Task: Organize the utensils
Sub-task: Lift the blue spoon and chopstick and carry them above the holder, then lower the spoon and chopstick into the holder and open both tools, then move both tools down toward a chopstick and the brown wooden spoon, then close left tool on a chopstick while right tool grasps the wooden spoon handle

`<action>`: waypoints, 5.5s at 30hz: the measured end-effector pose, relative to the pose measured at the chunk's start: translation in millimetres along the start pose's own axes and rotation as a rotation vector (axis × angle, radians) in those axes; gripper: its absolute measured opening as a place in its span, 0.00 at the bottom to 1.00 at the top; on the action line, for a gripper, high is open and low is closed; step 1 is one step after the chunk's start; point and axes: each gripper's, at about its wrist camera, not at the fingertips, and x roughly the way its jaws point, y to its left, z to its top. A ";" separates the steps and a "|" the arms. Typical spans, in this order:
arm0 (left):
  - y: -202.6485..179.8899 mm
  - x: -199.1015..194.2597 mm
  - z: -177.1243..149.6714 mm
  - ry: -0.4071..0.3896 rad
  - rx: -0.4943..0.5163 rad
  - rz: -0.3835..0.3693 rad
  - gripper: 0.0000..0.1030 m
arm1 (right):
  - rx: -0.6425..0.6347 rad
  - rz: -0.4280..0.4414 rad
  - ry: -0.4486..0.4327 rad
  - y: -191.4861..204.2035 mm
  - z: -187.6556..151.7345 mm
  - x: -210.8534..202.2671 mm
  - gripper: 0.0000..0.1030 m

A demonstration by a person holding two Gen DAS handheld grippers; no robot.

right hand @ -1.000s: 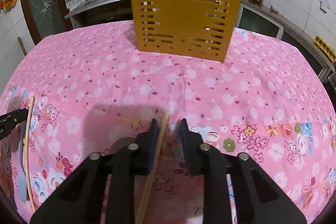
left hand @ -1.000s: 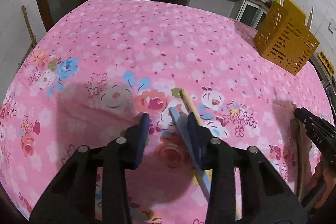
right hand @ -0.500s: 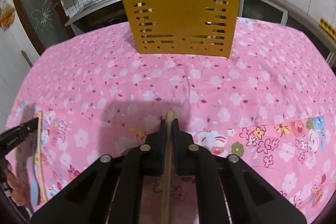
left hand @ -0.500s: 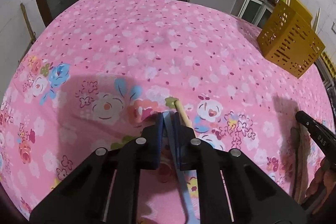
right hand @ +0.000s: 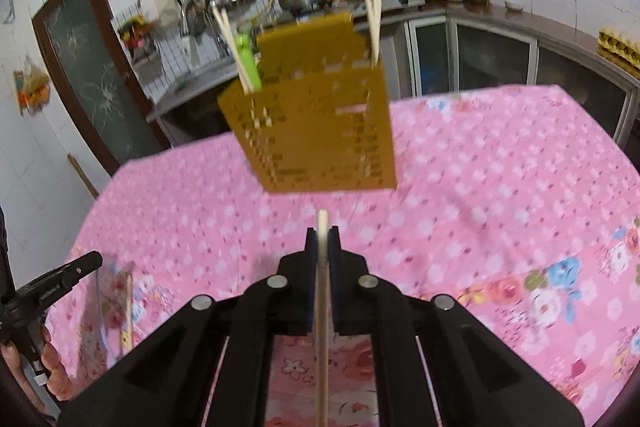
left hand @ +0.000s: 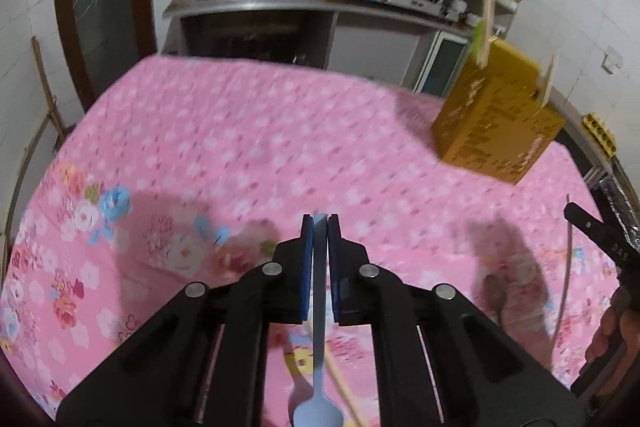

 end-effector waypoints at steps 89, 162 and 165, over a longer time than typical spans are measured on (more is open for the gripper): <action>-146.5 49.6 125.4 -0.308 0.132 -0.120 0.33 | -0.129 -0.023 -0.380 -31.3 113.8 45.6 0.07; 15.8 50.4 -47.8 0.096 0.028 0.132 0.38 | -0.257 -0.121 0.145 49.4 -96.2 21.3 0.67; 16.4 52.5 -44.3 0.102 0.031 0.128 0.25 | -0.257 -0.125 0.179 51.0 -97.7 26.5 0.61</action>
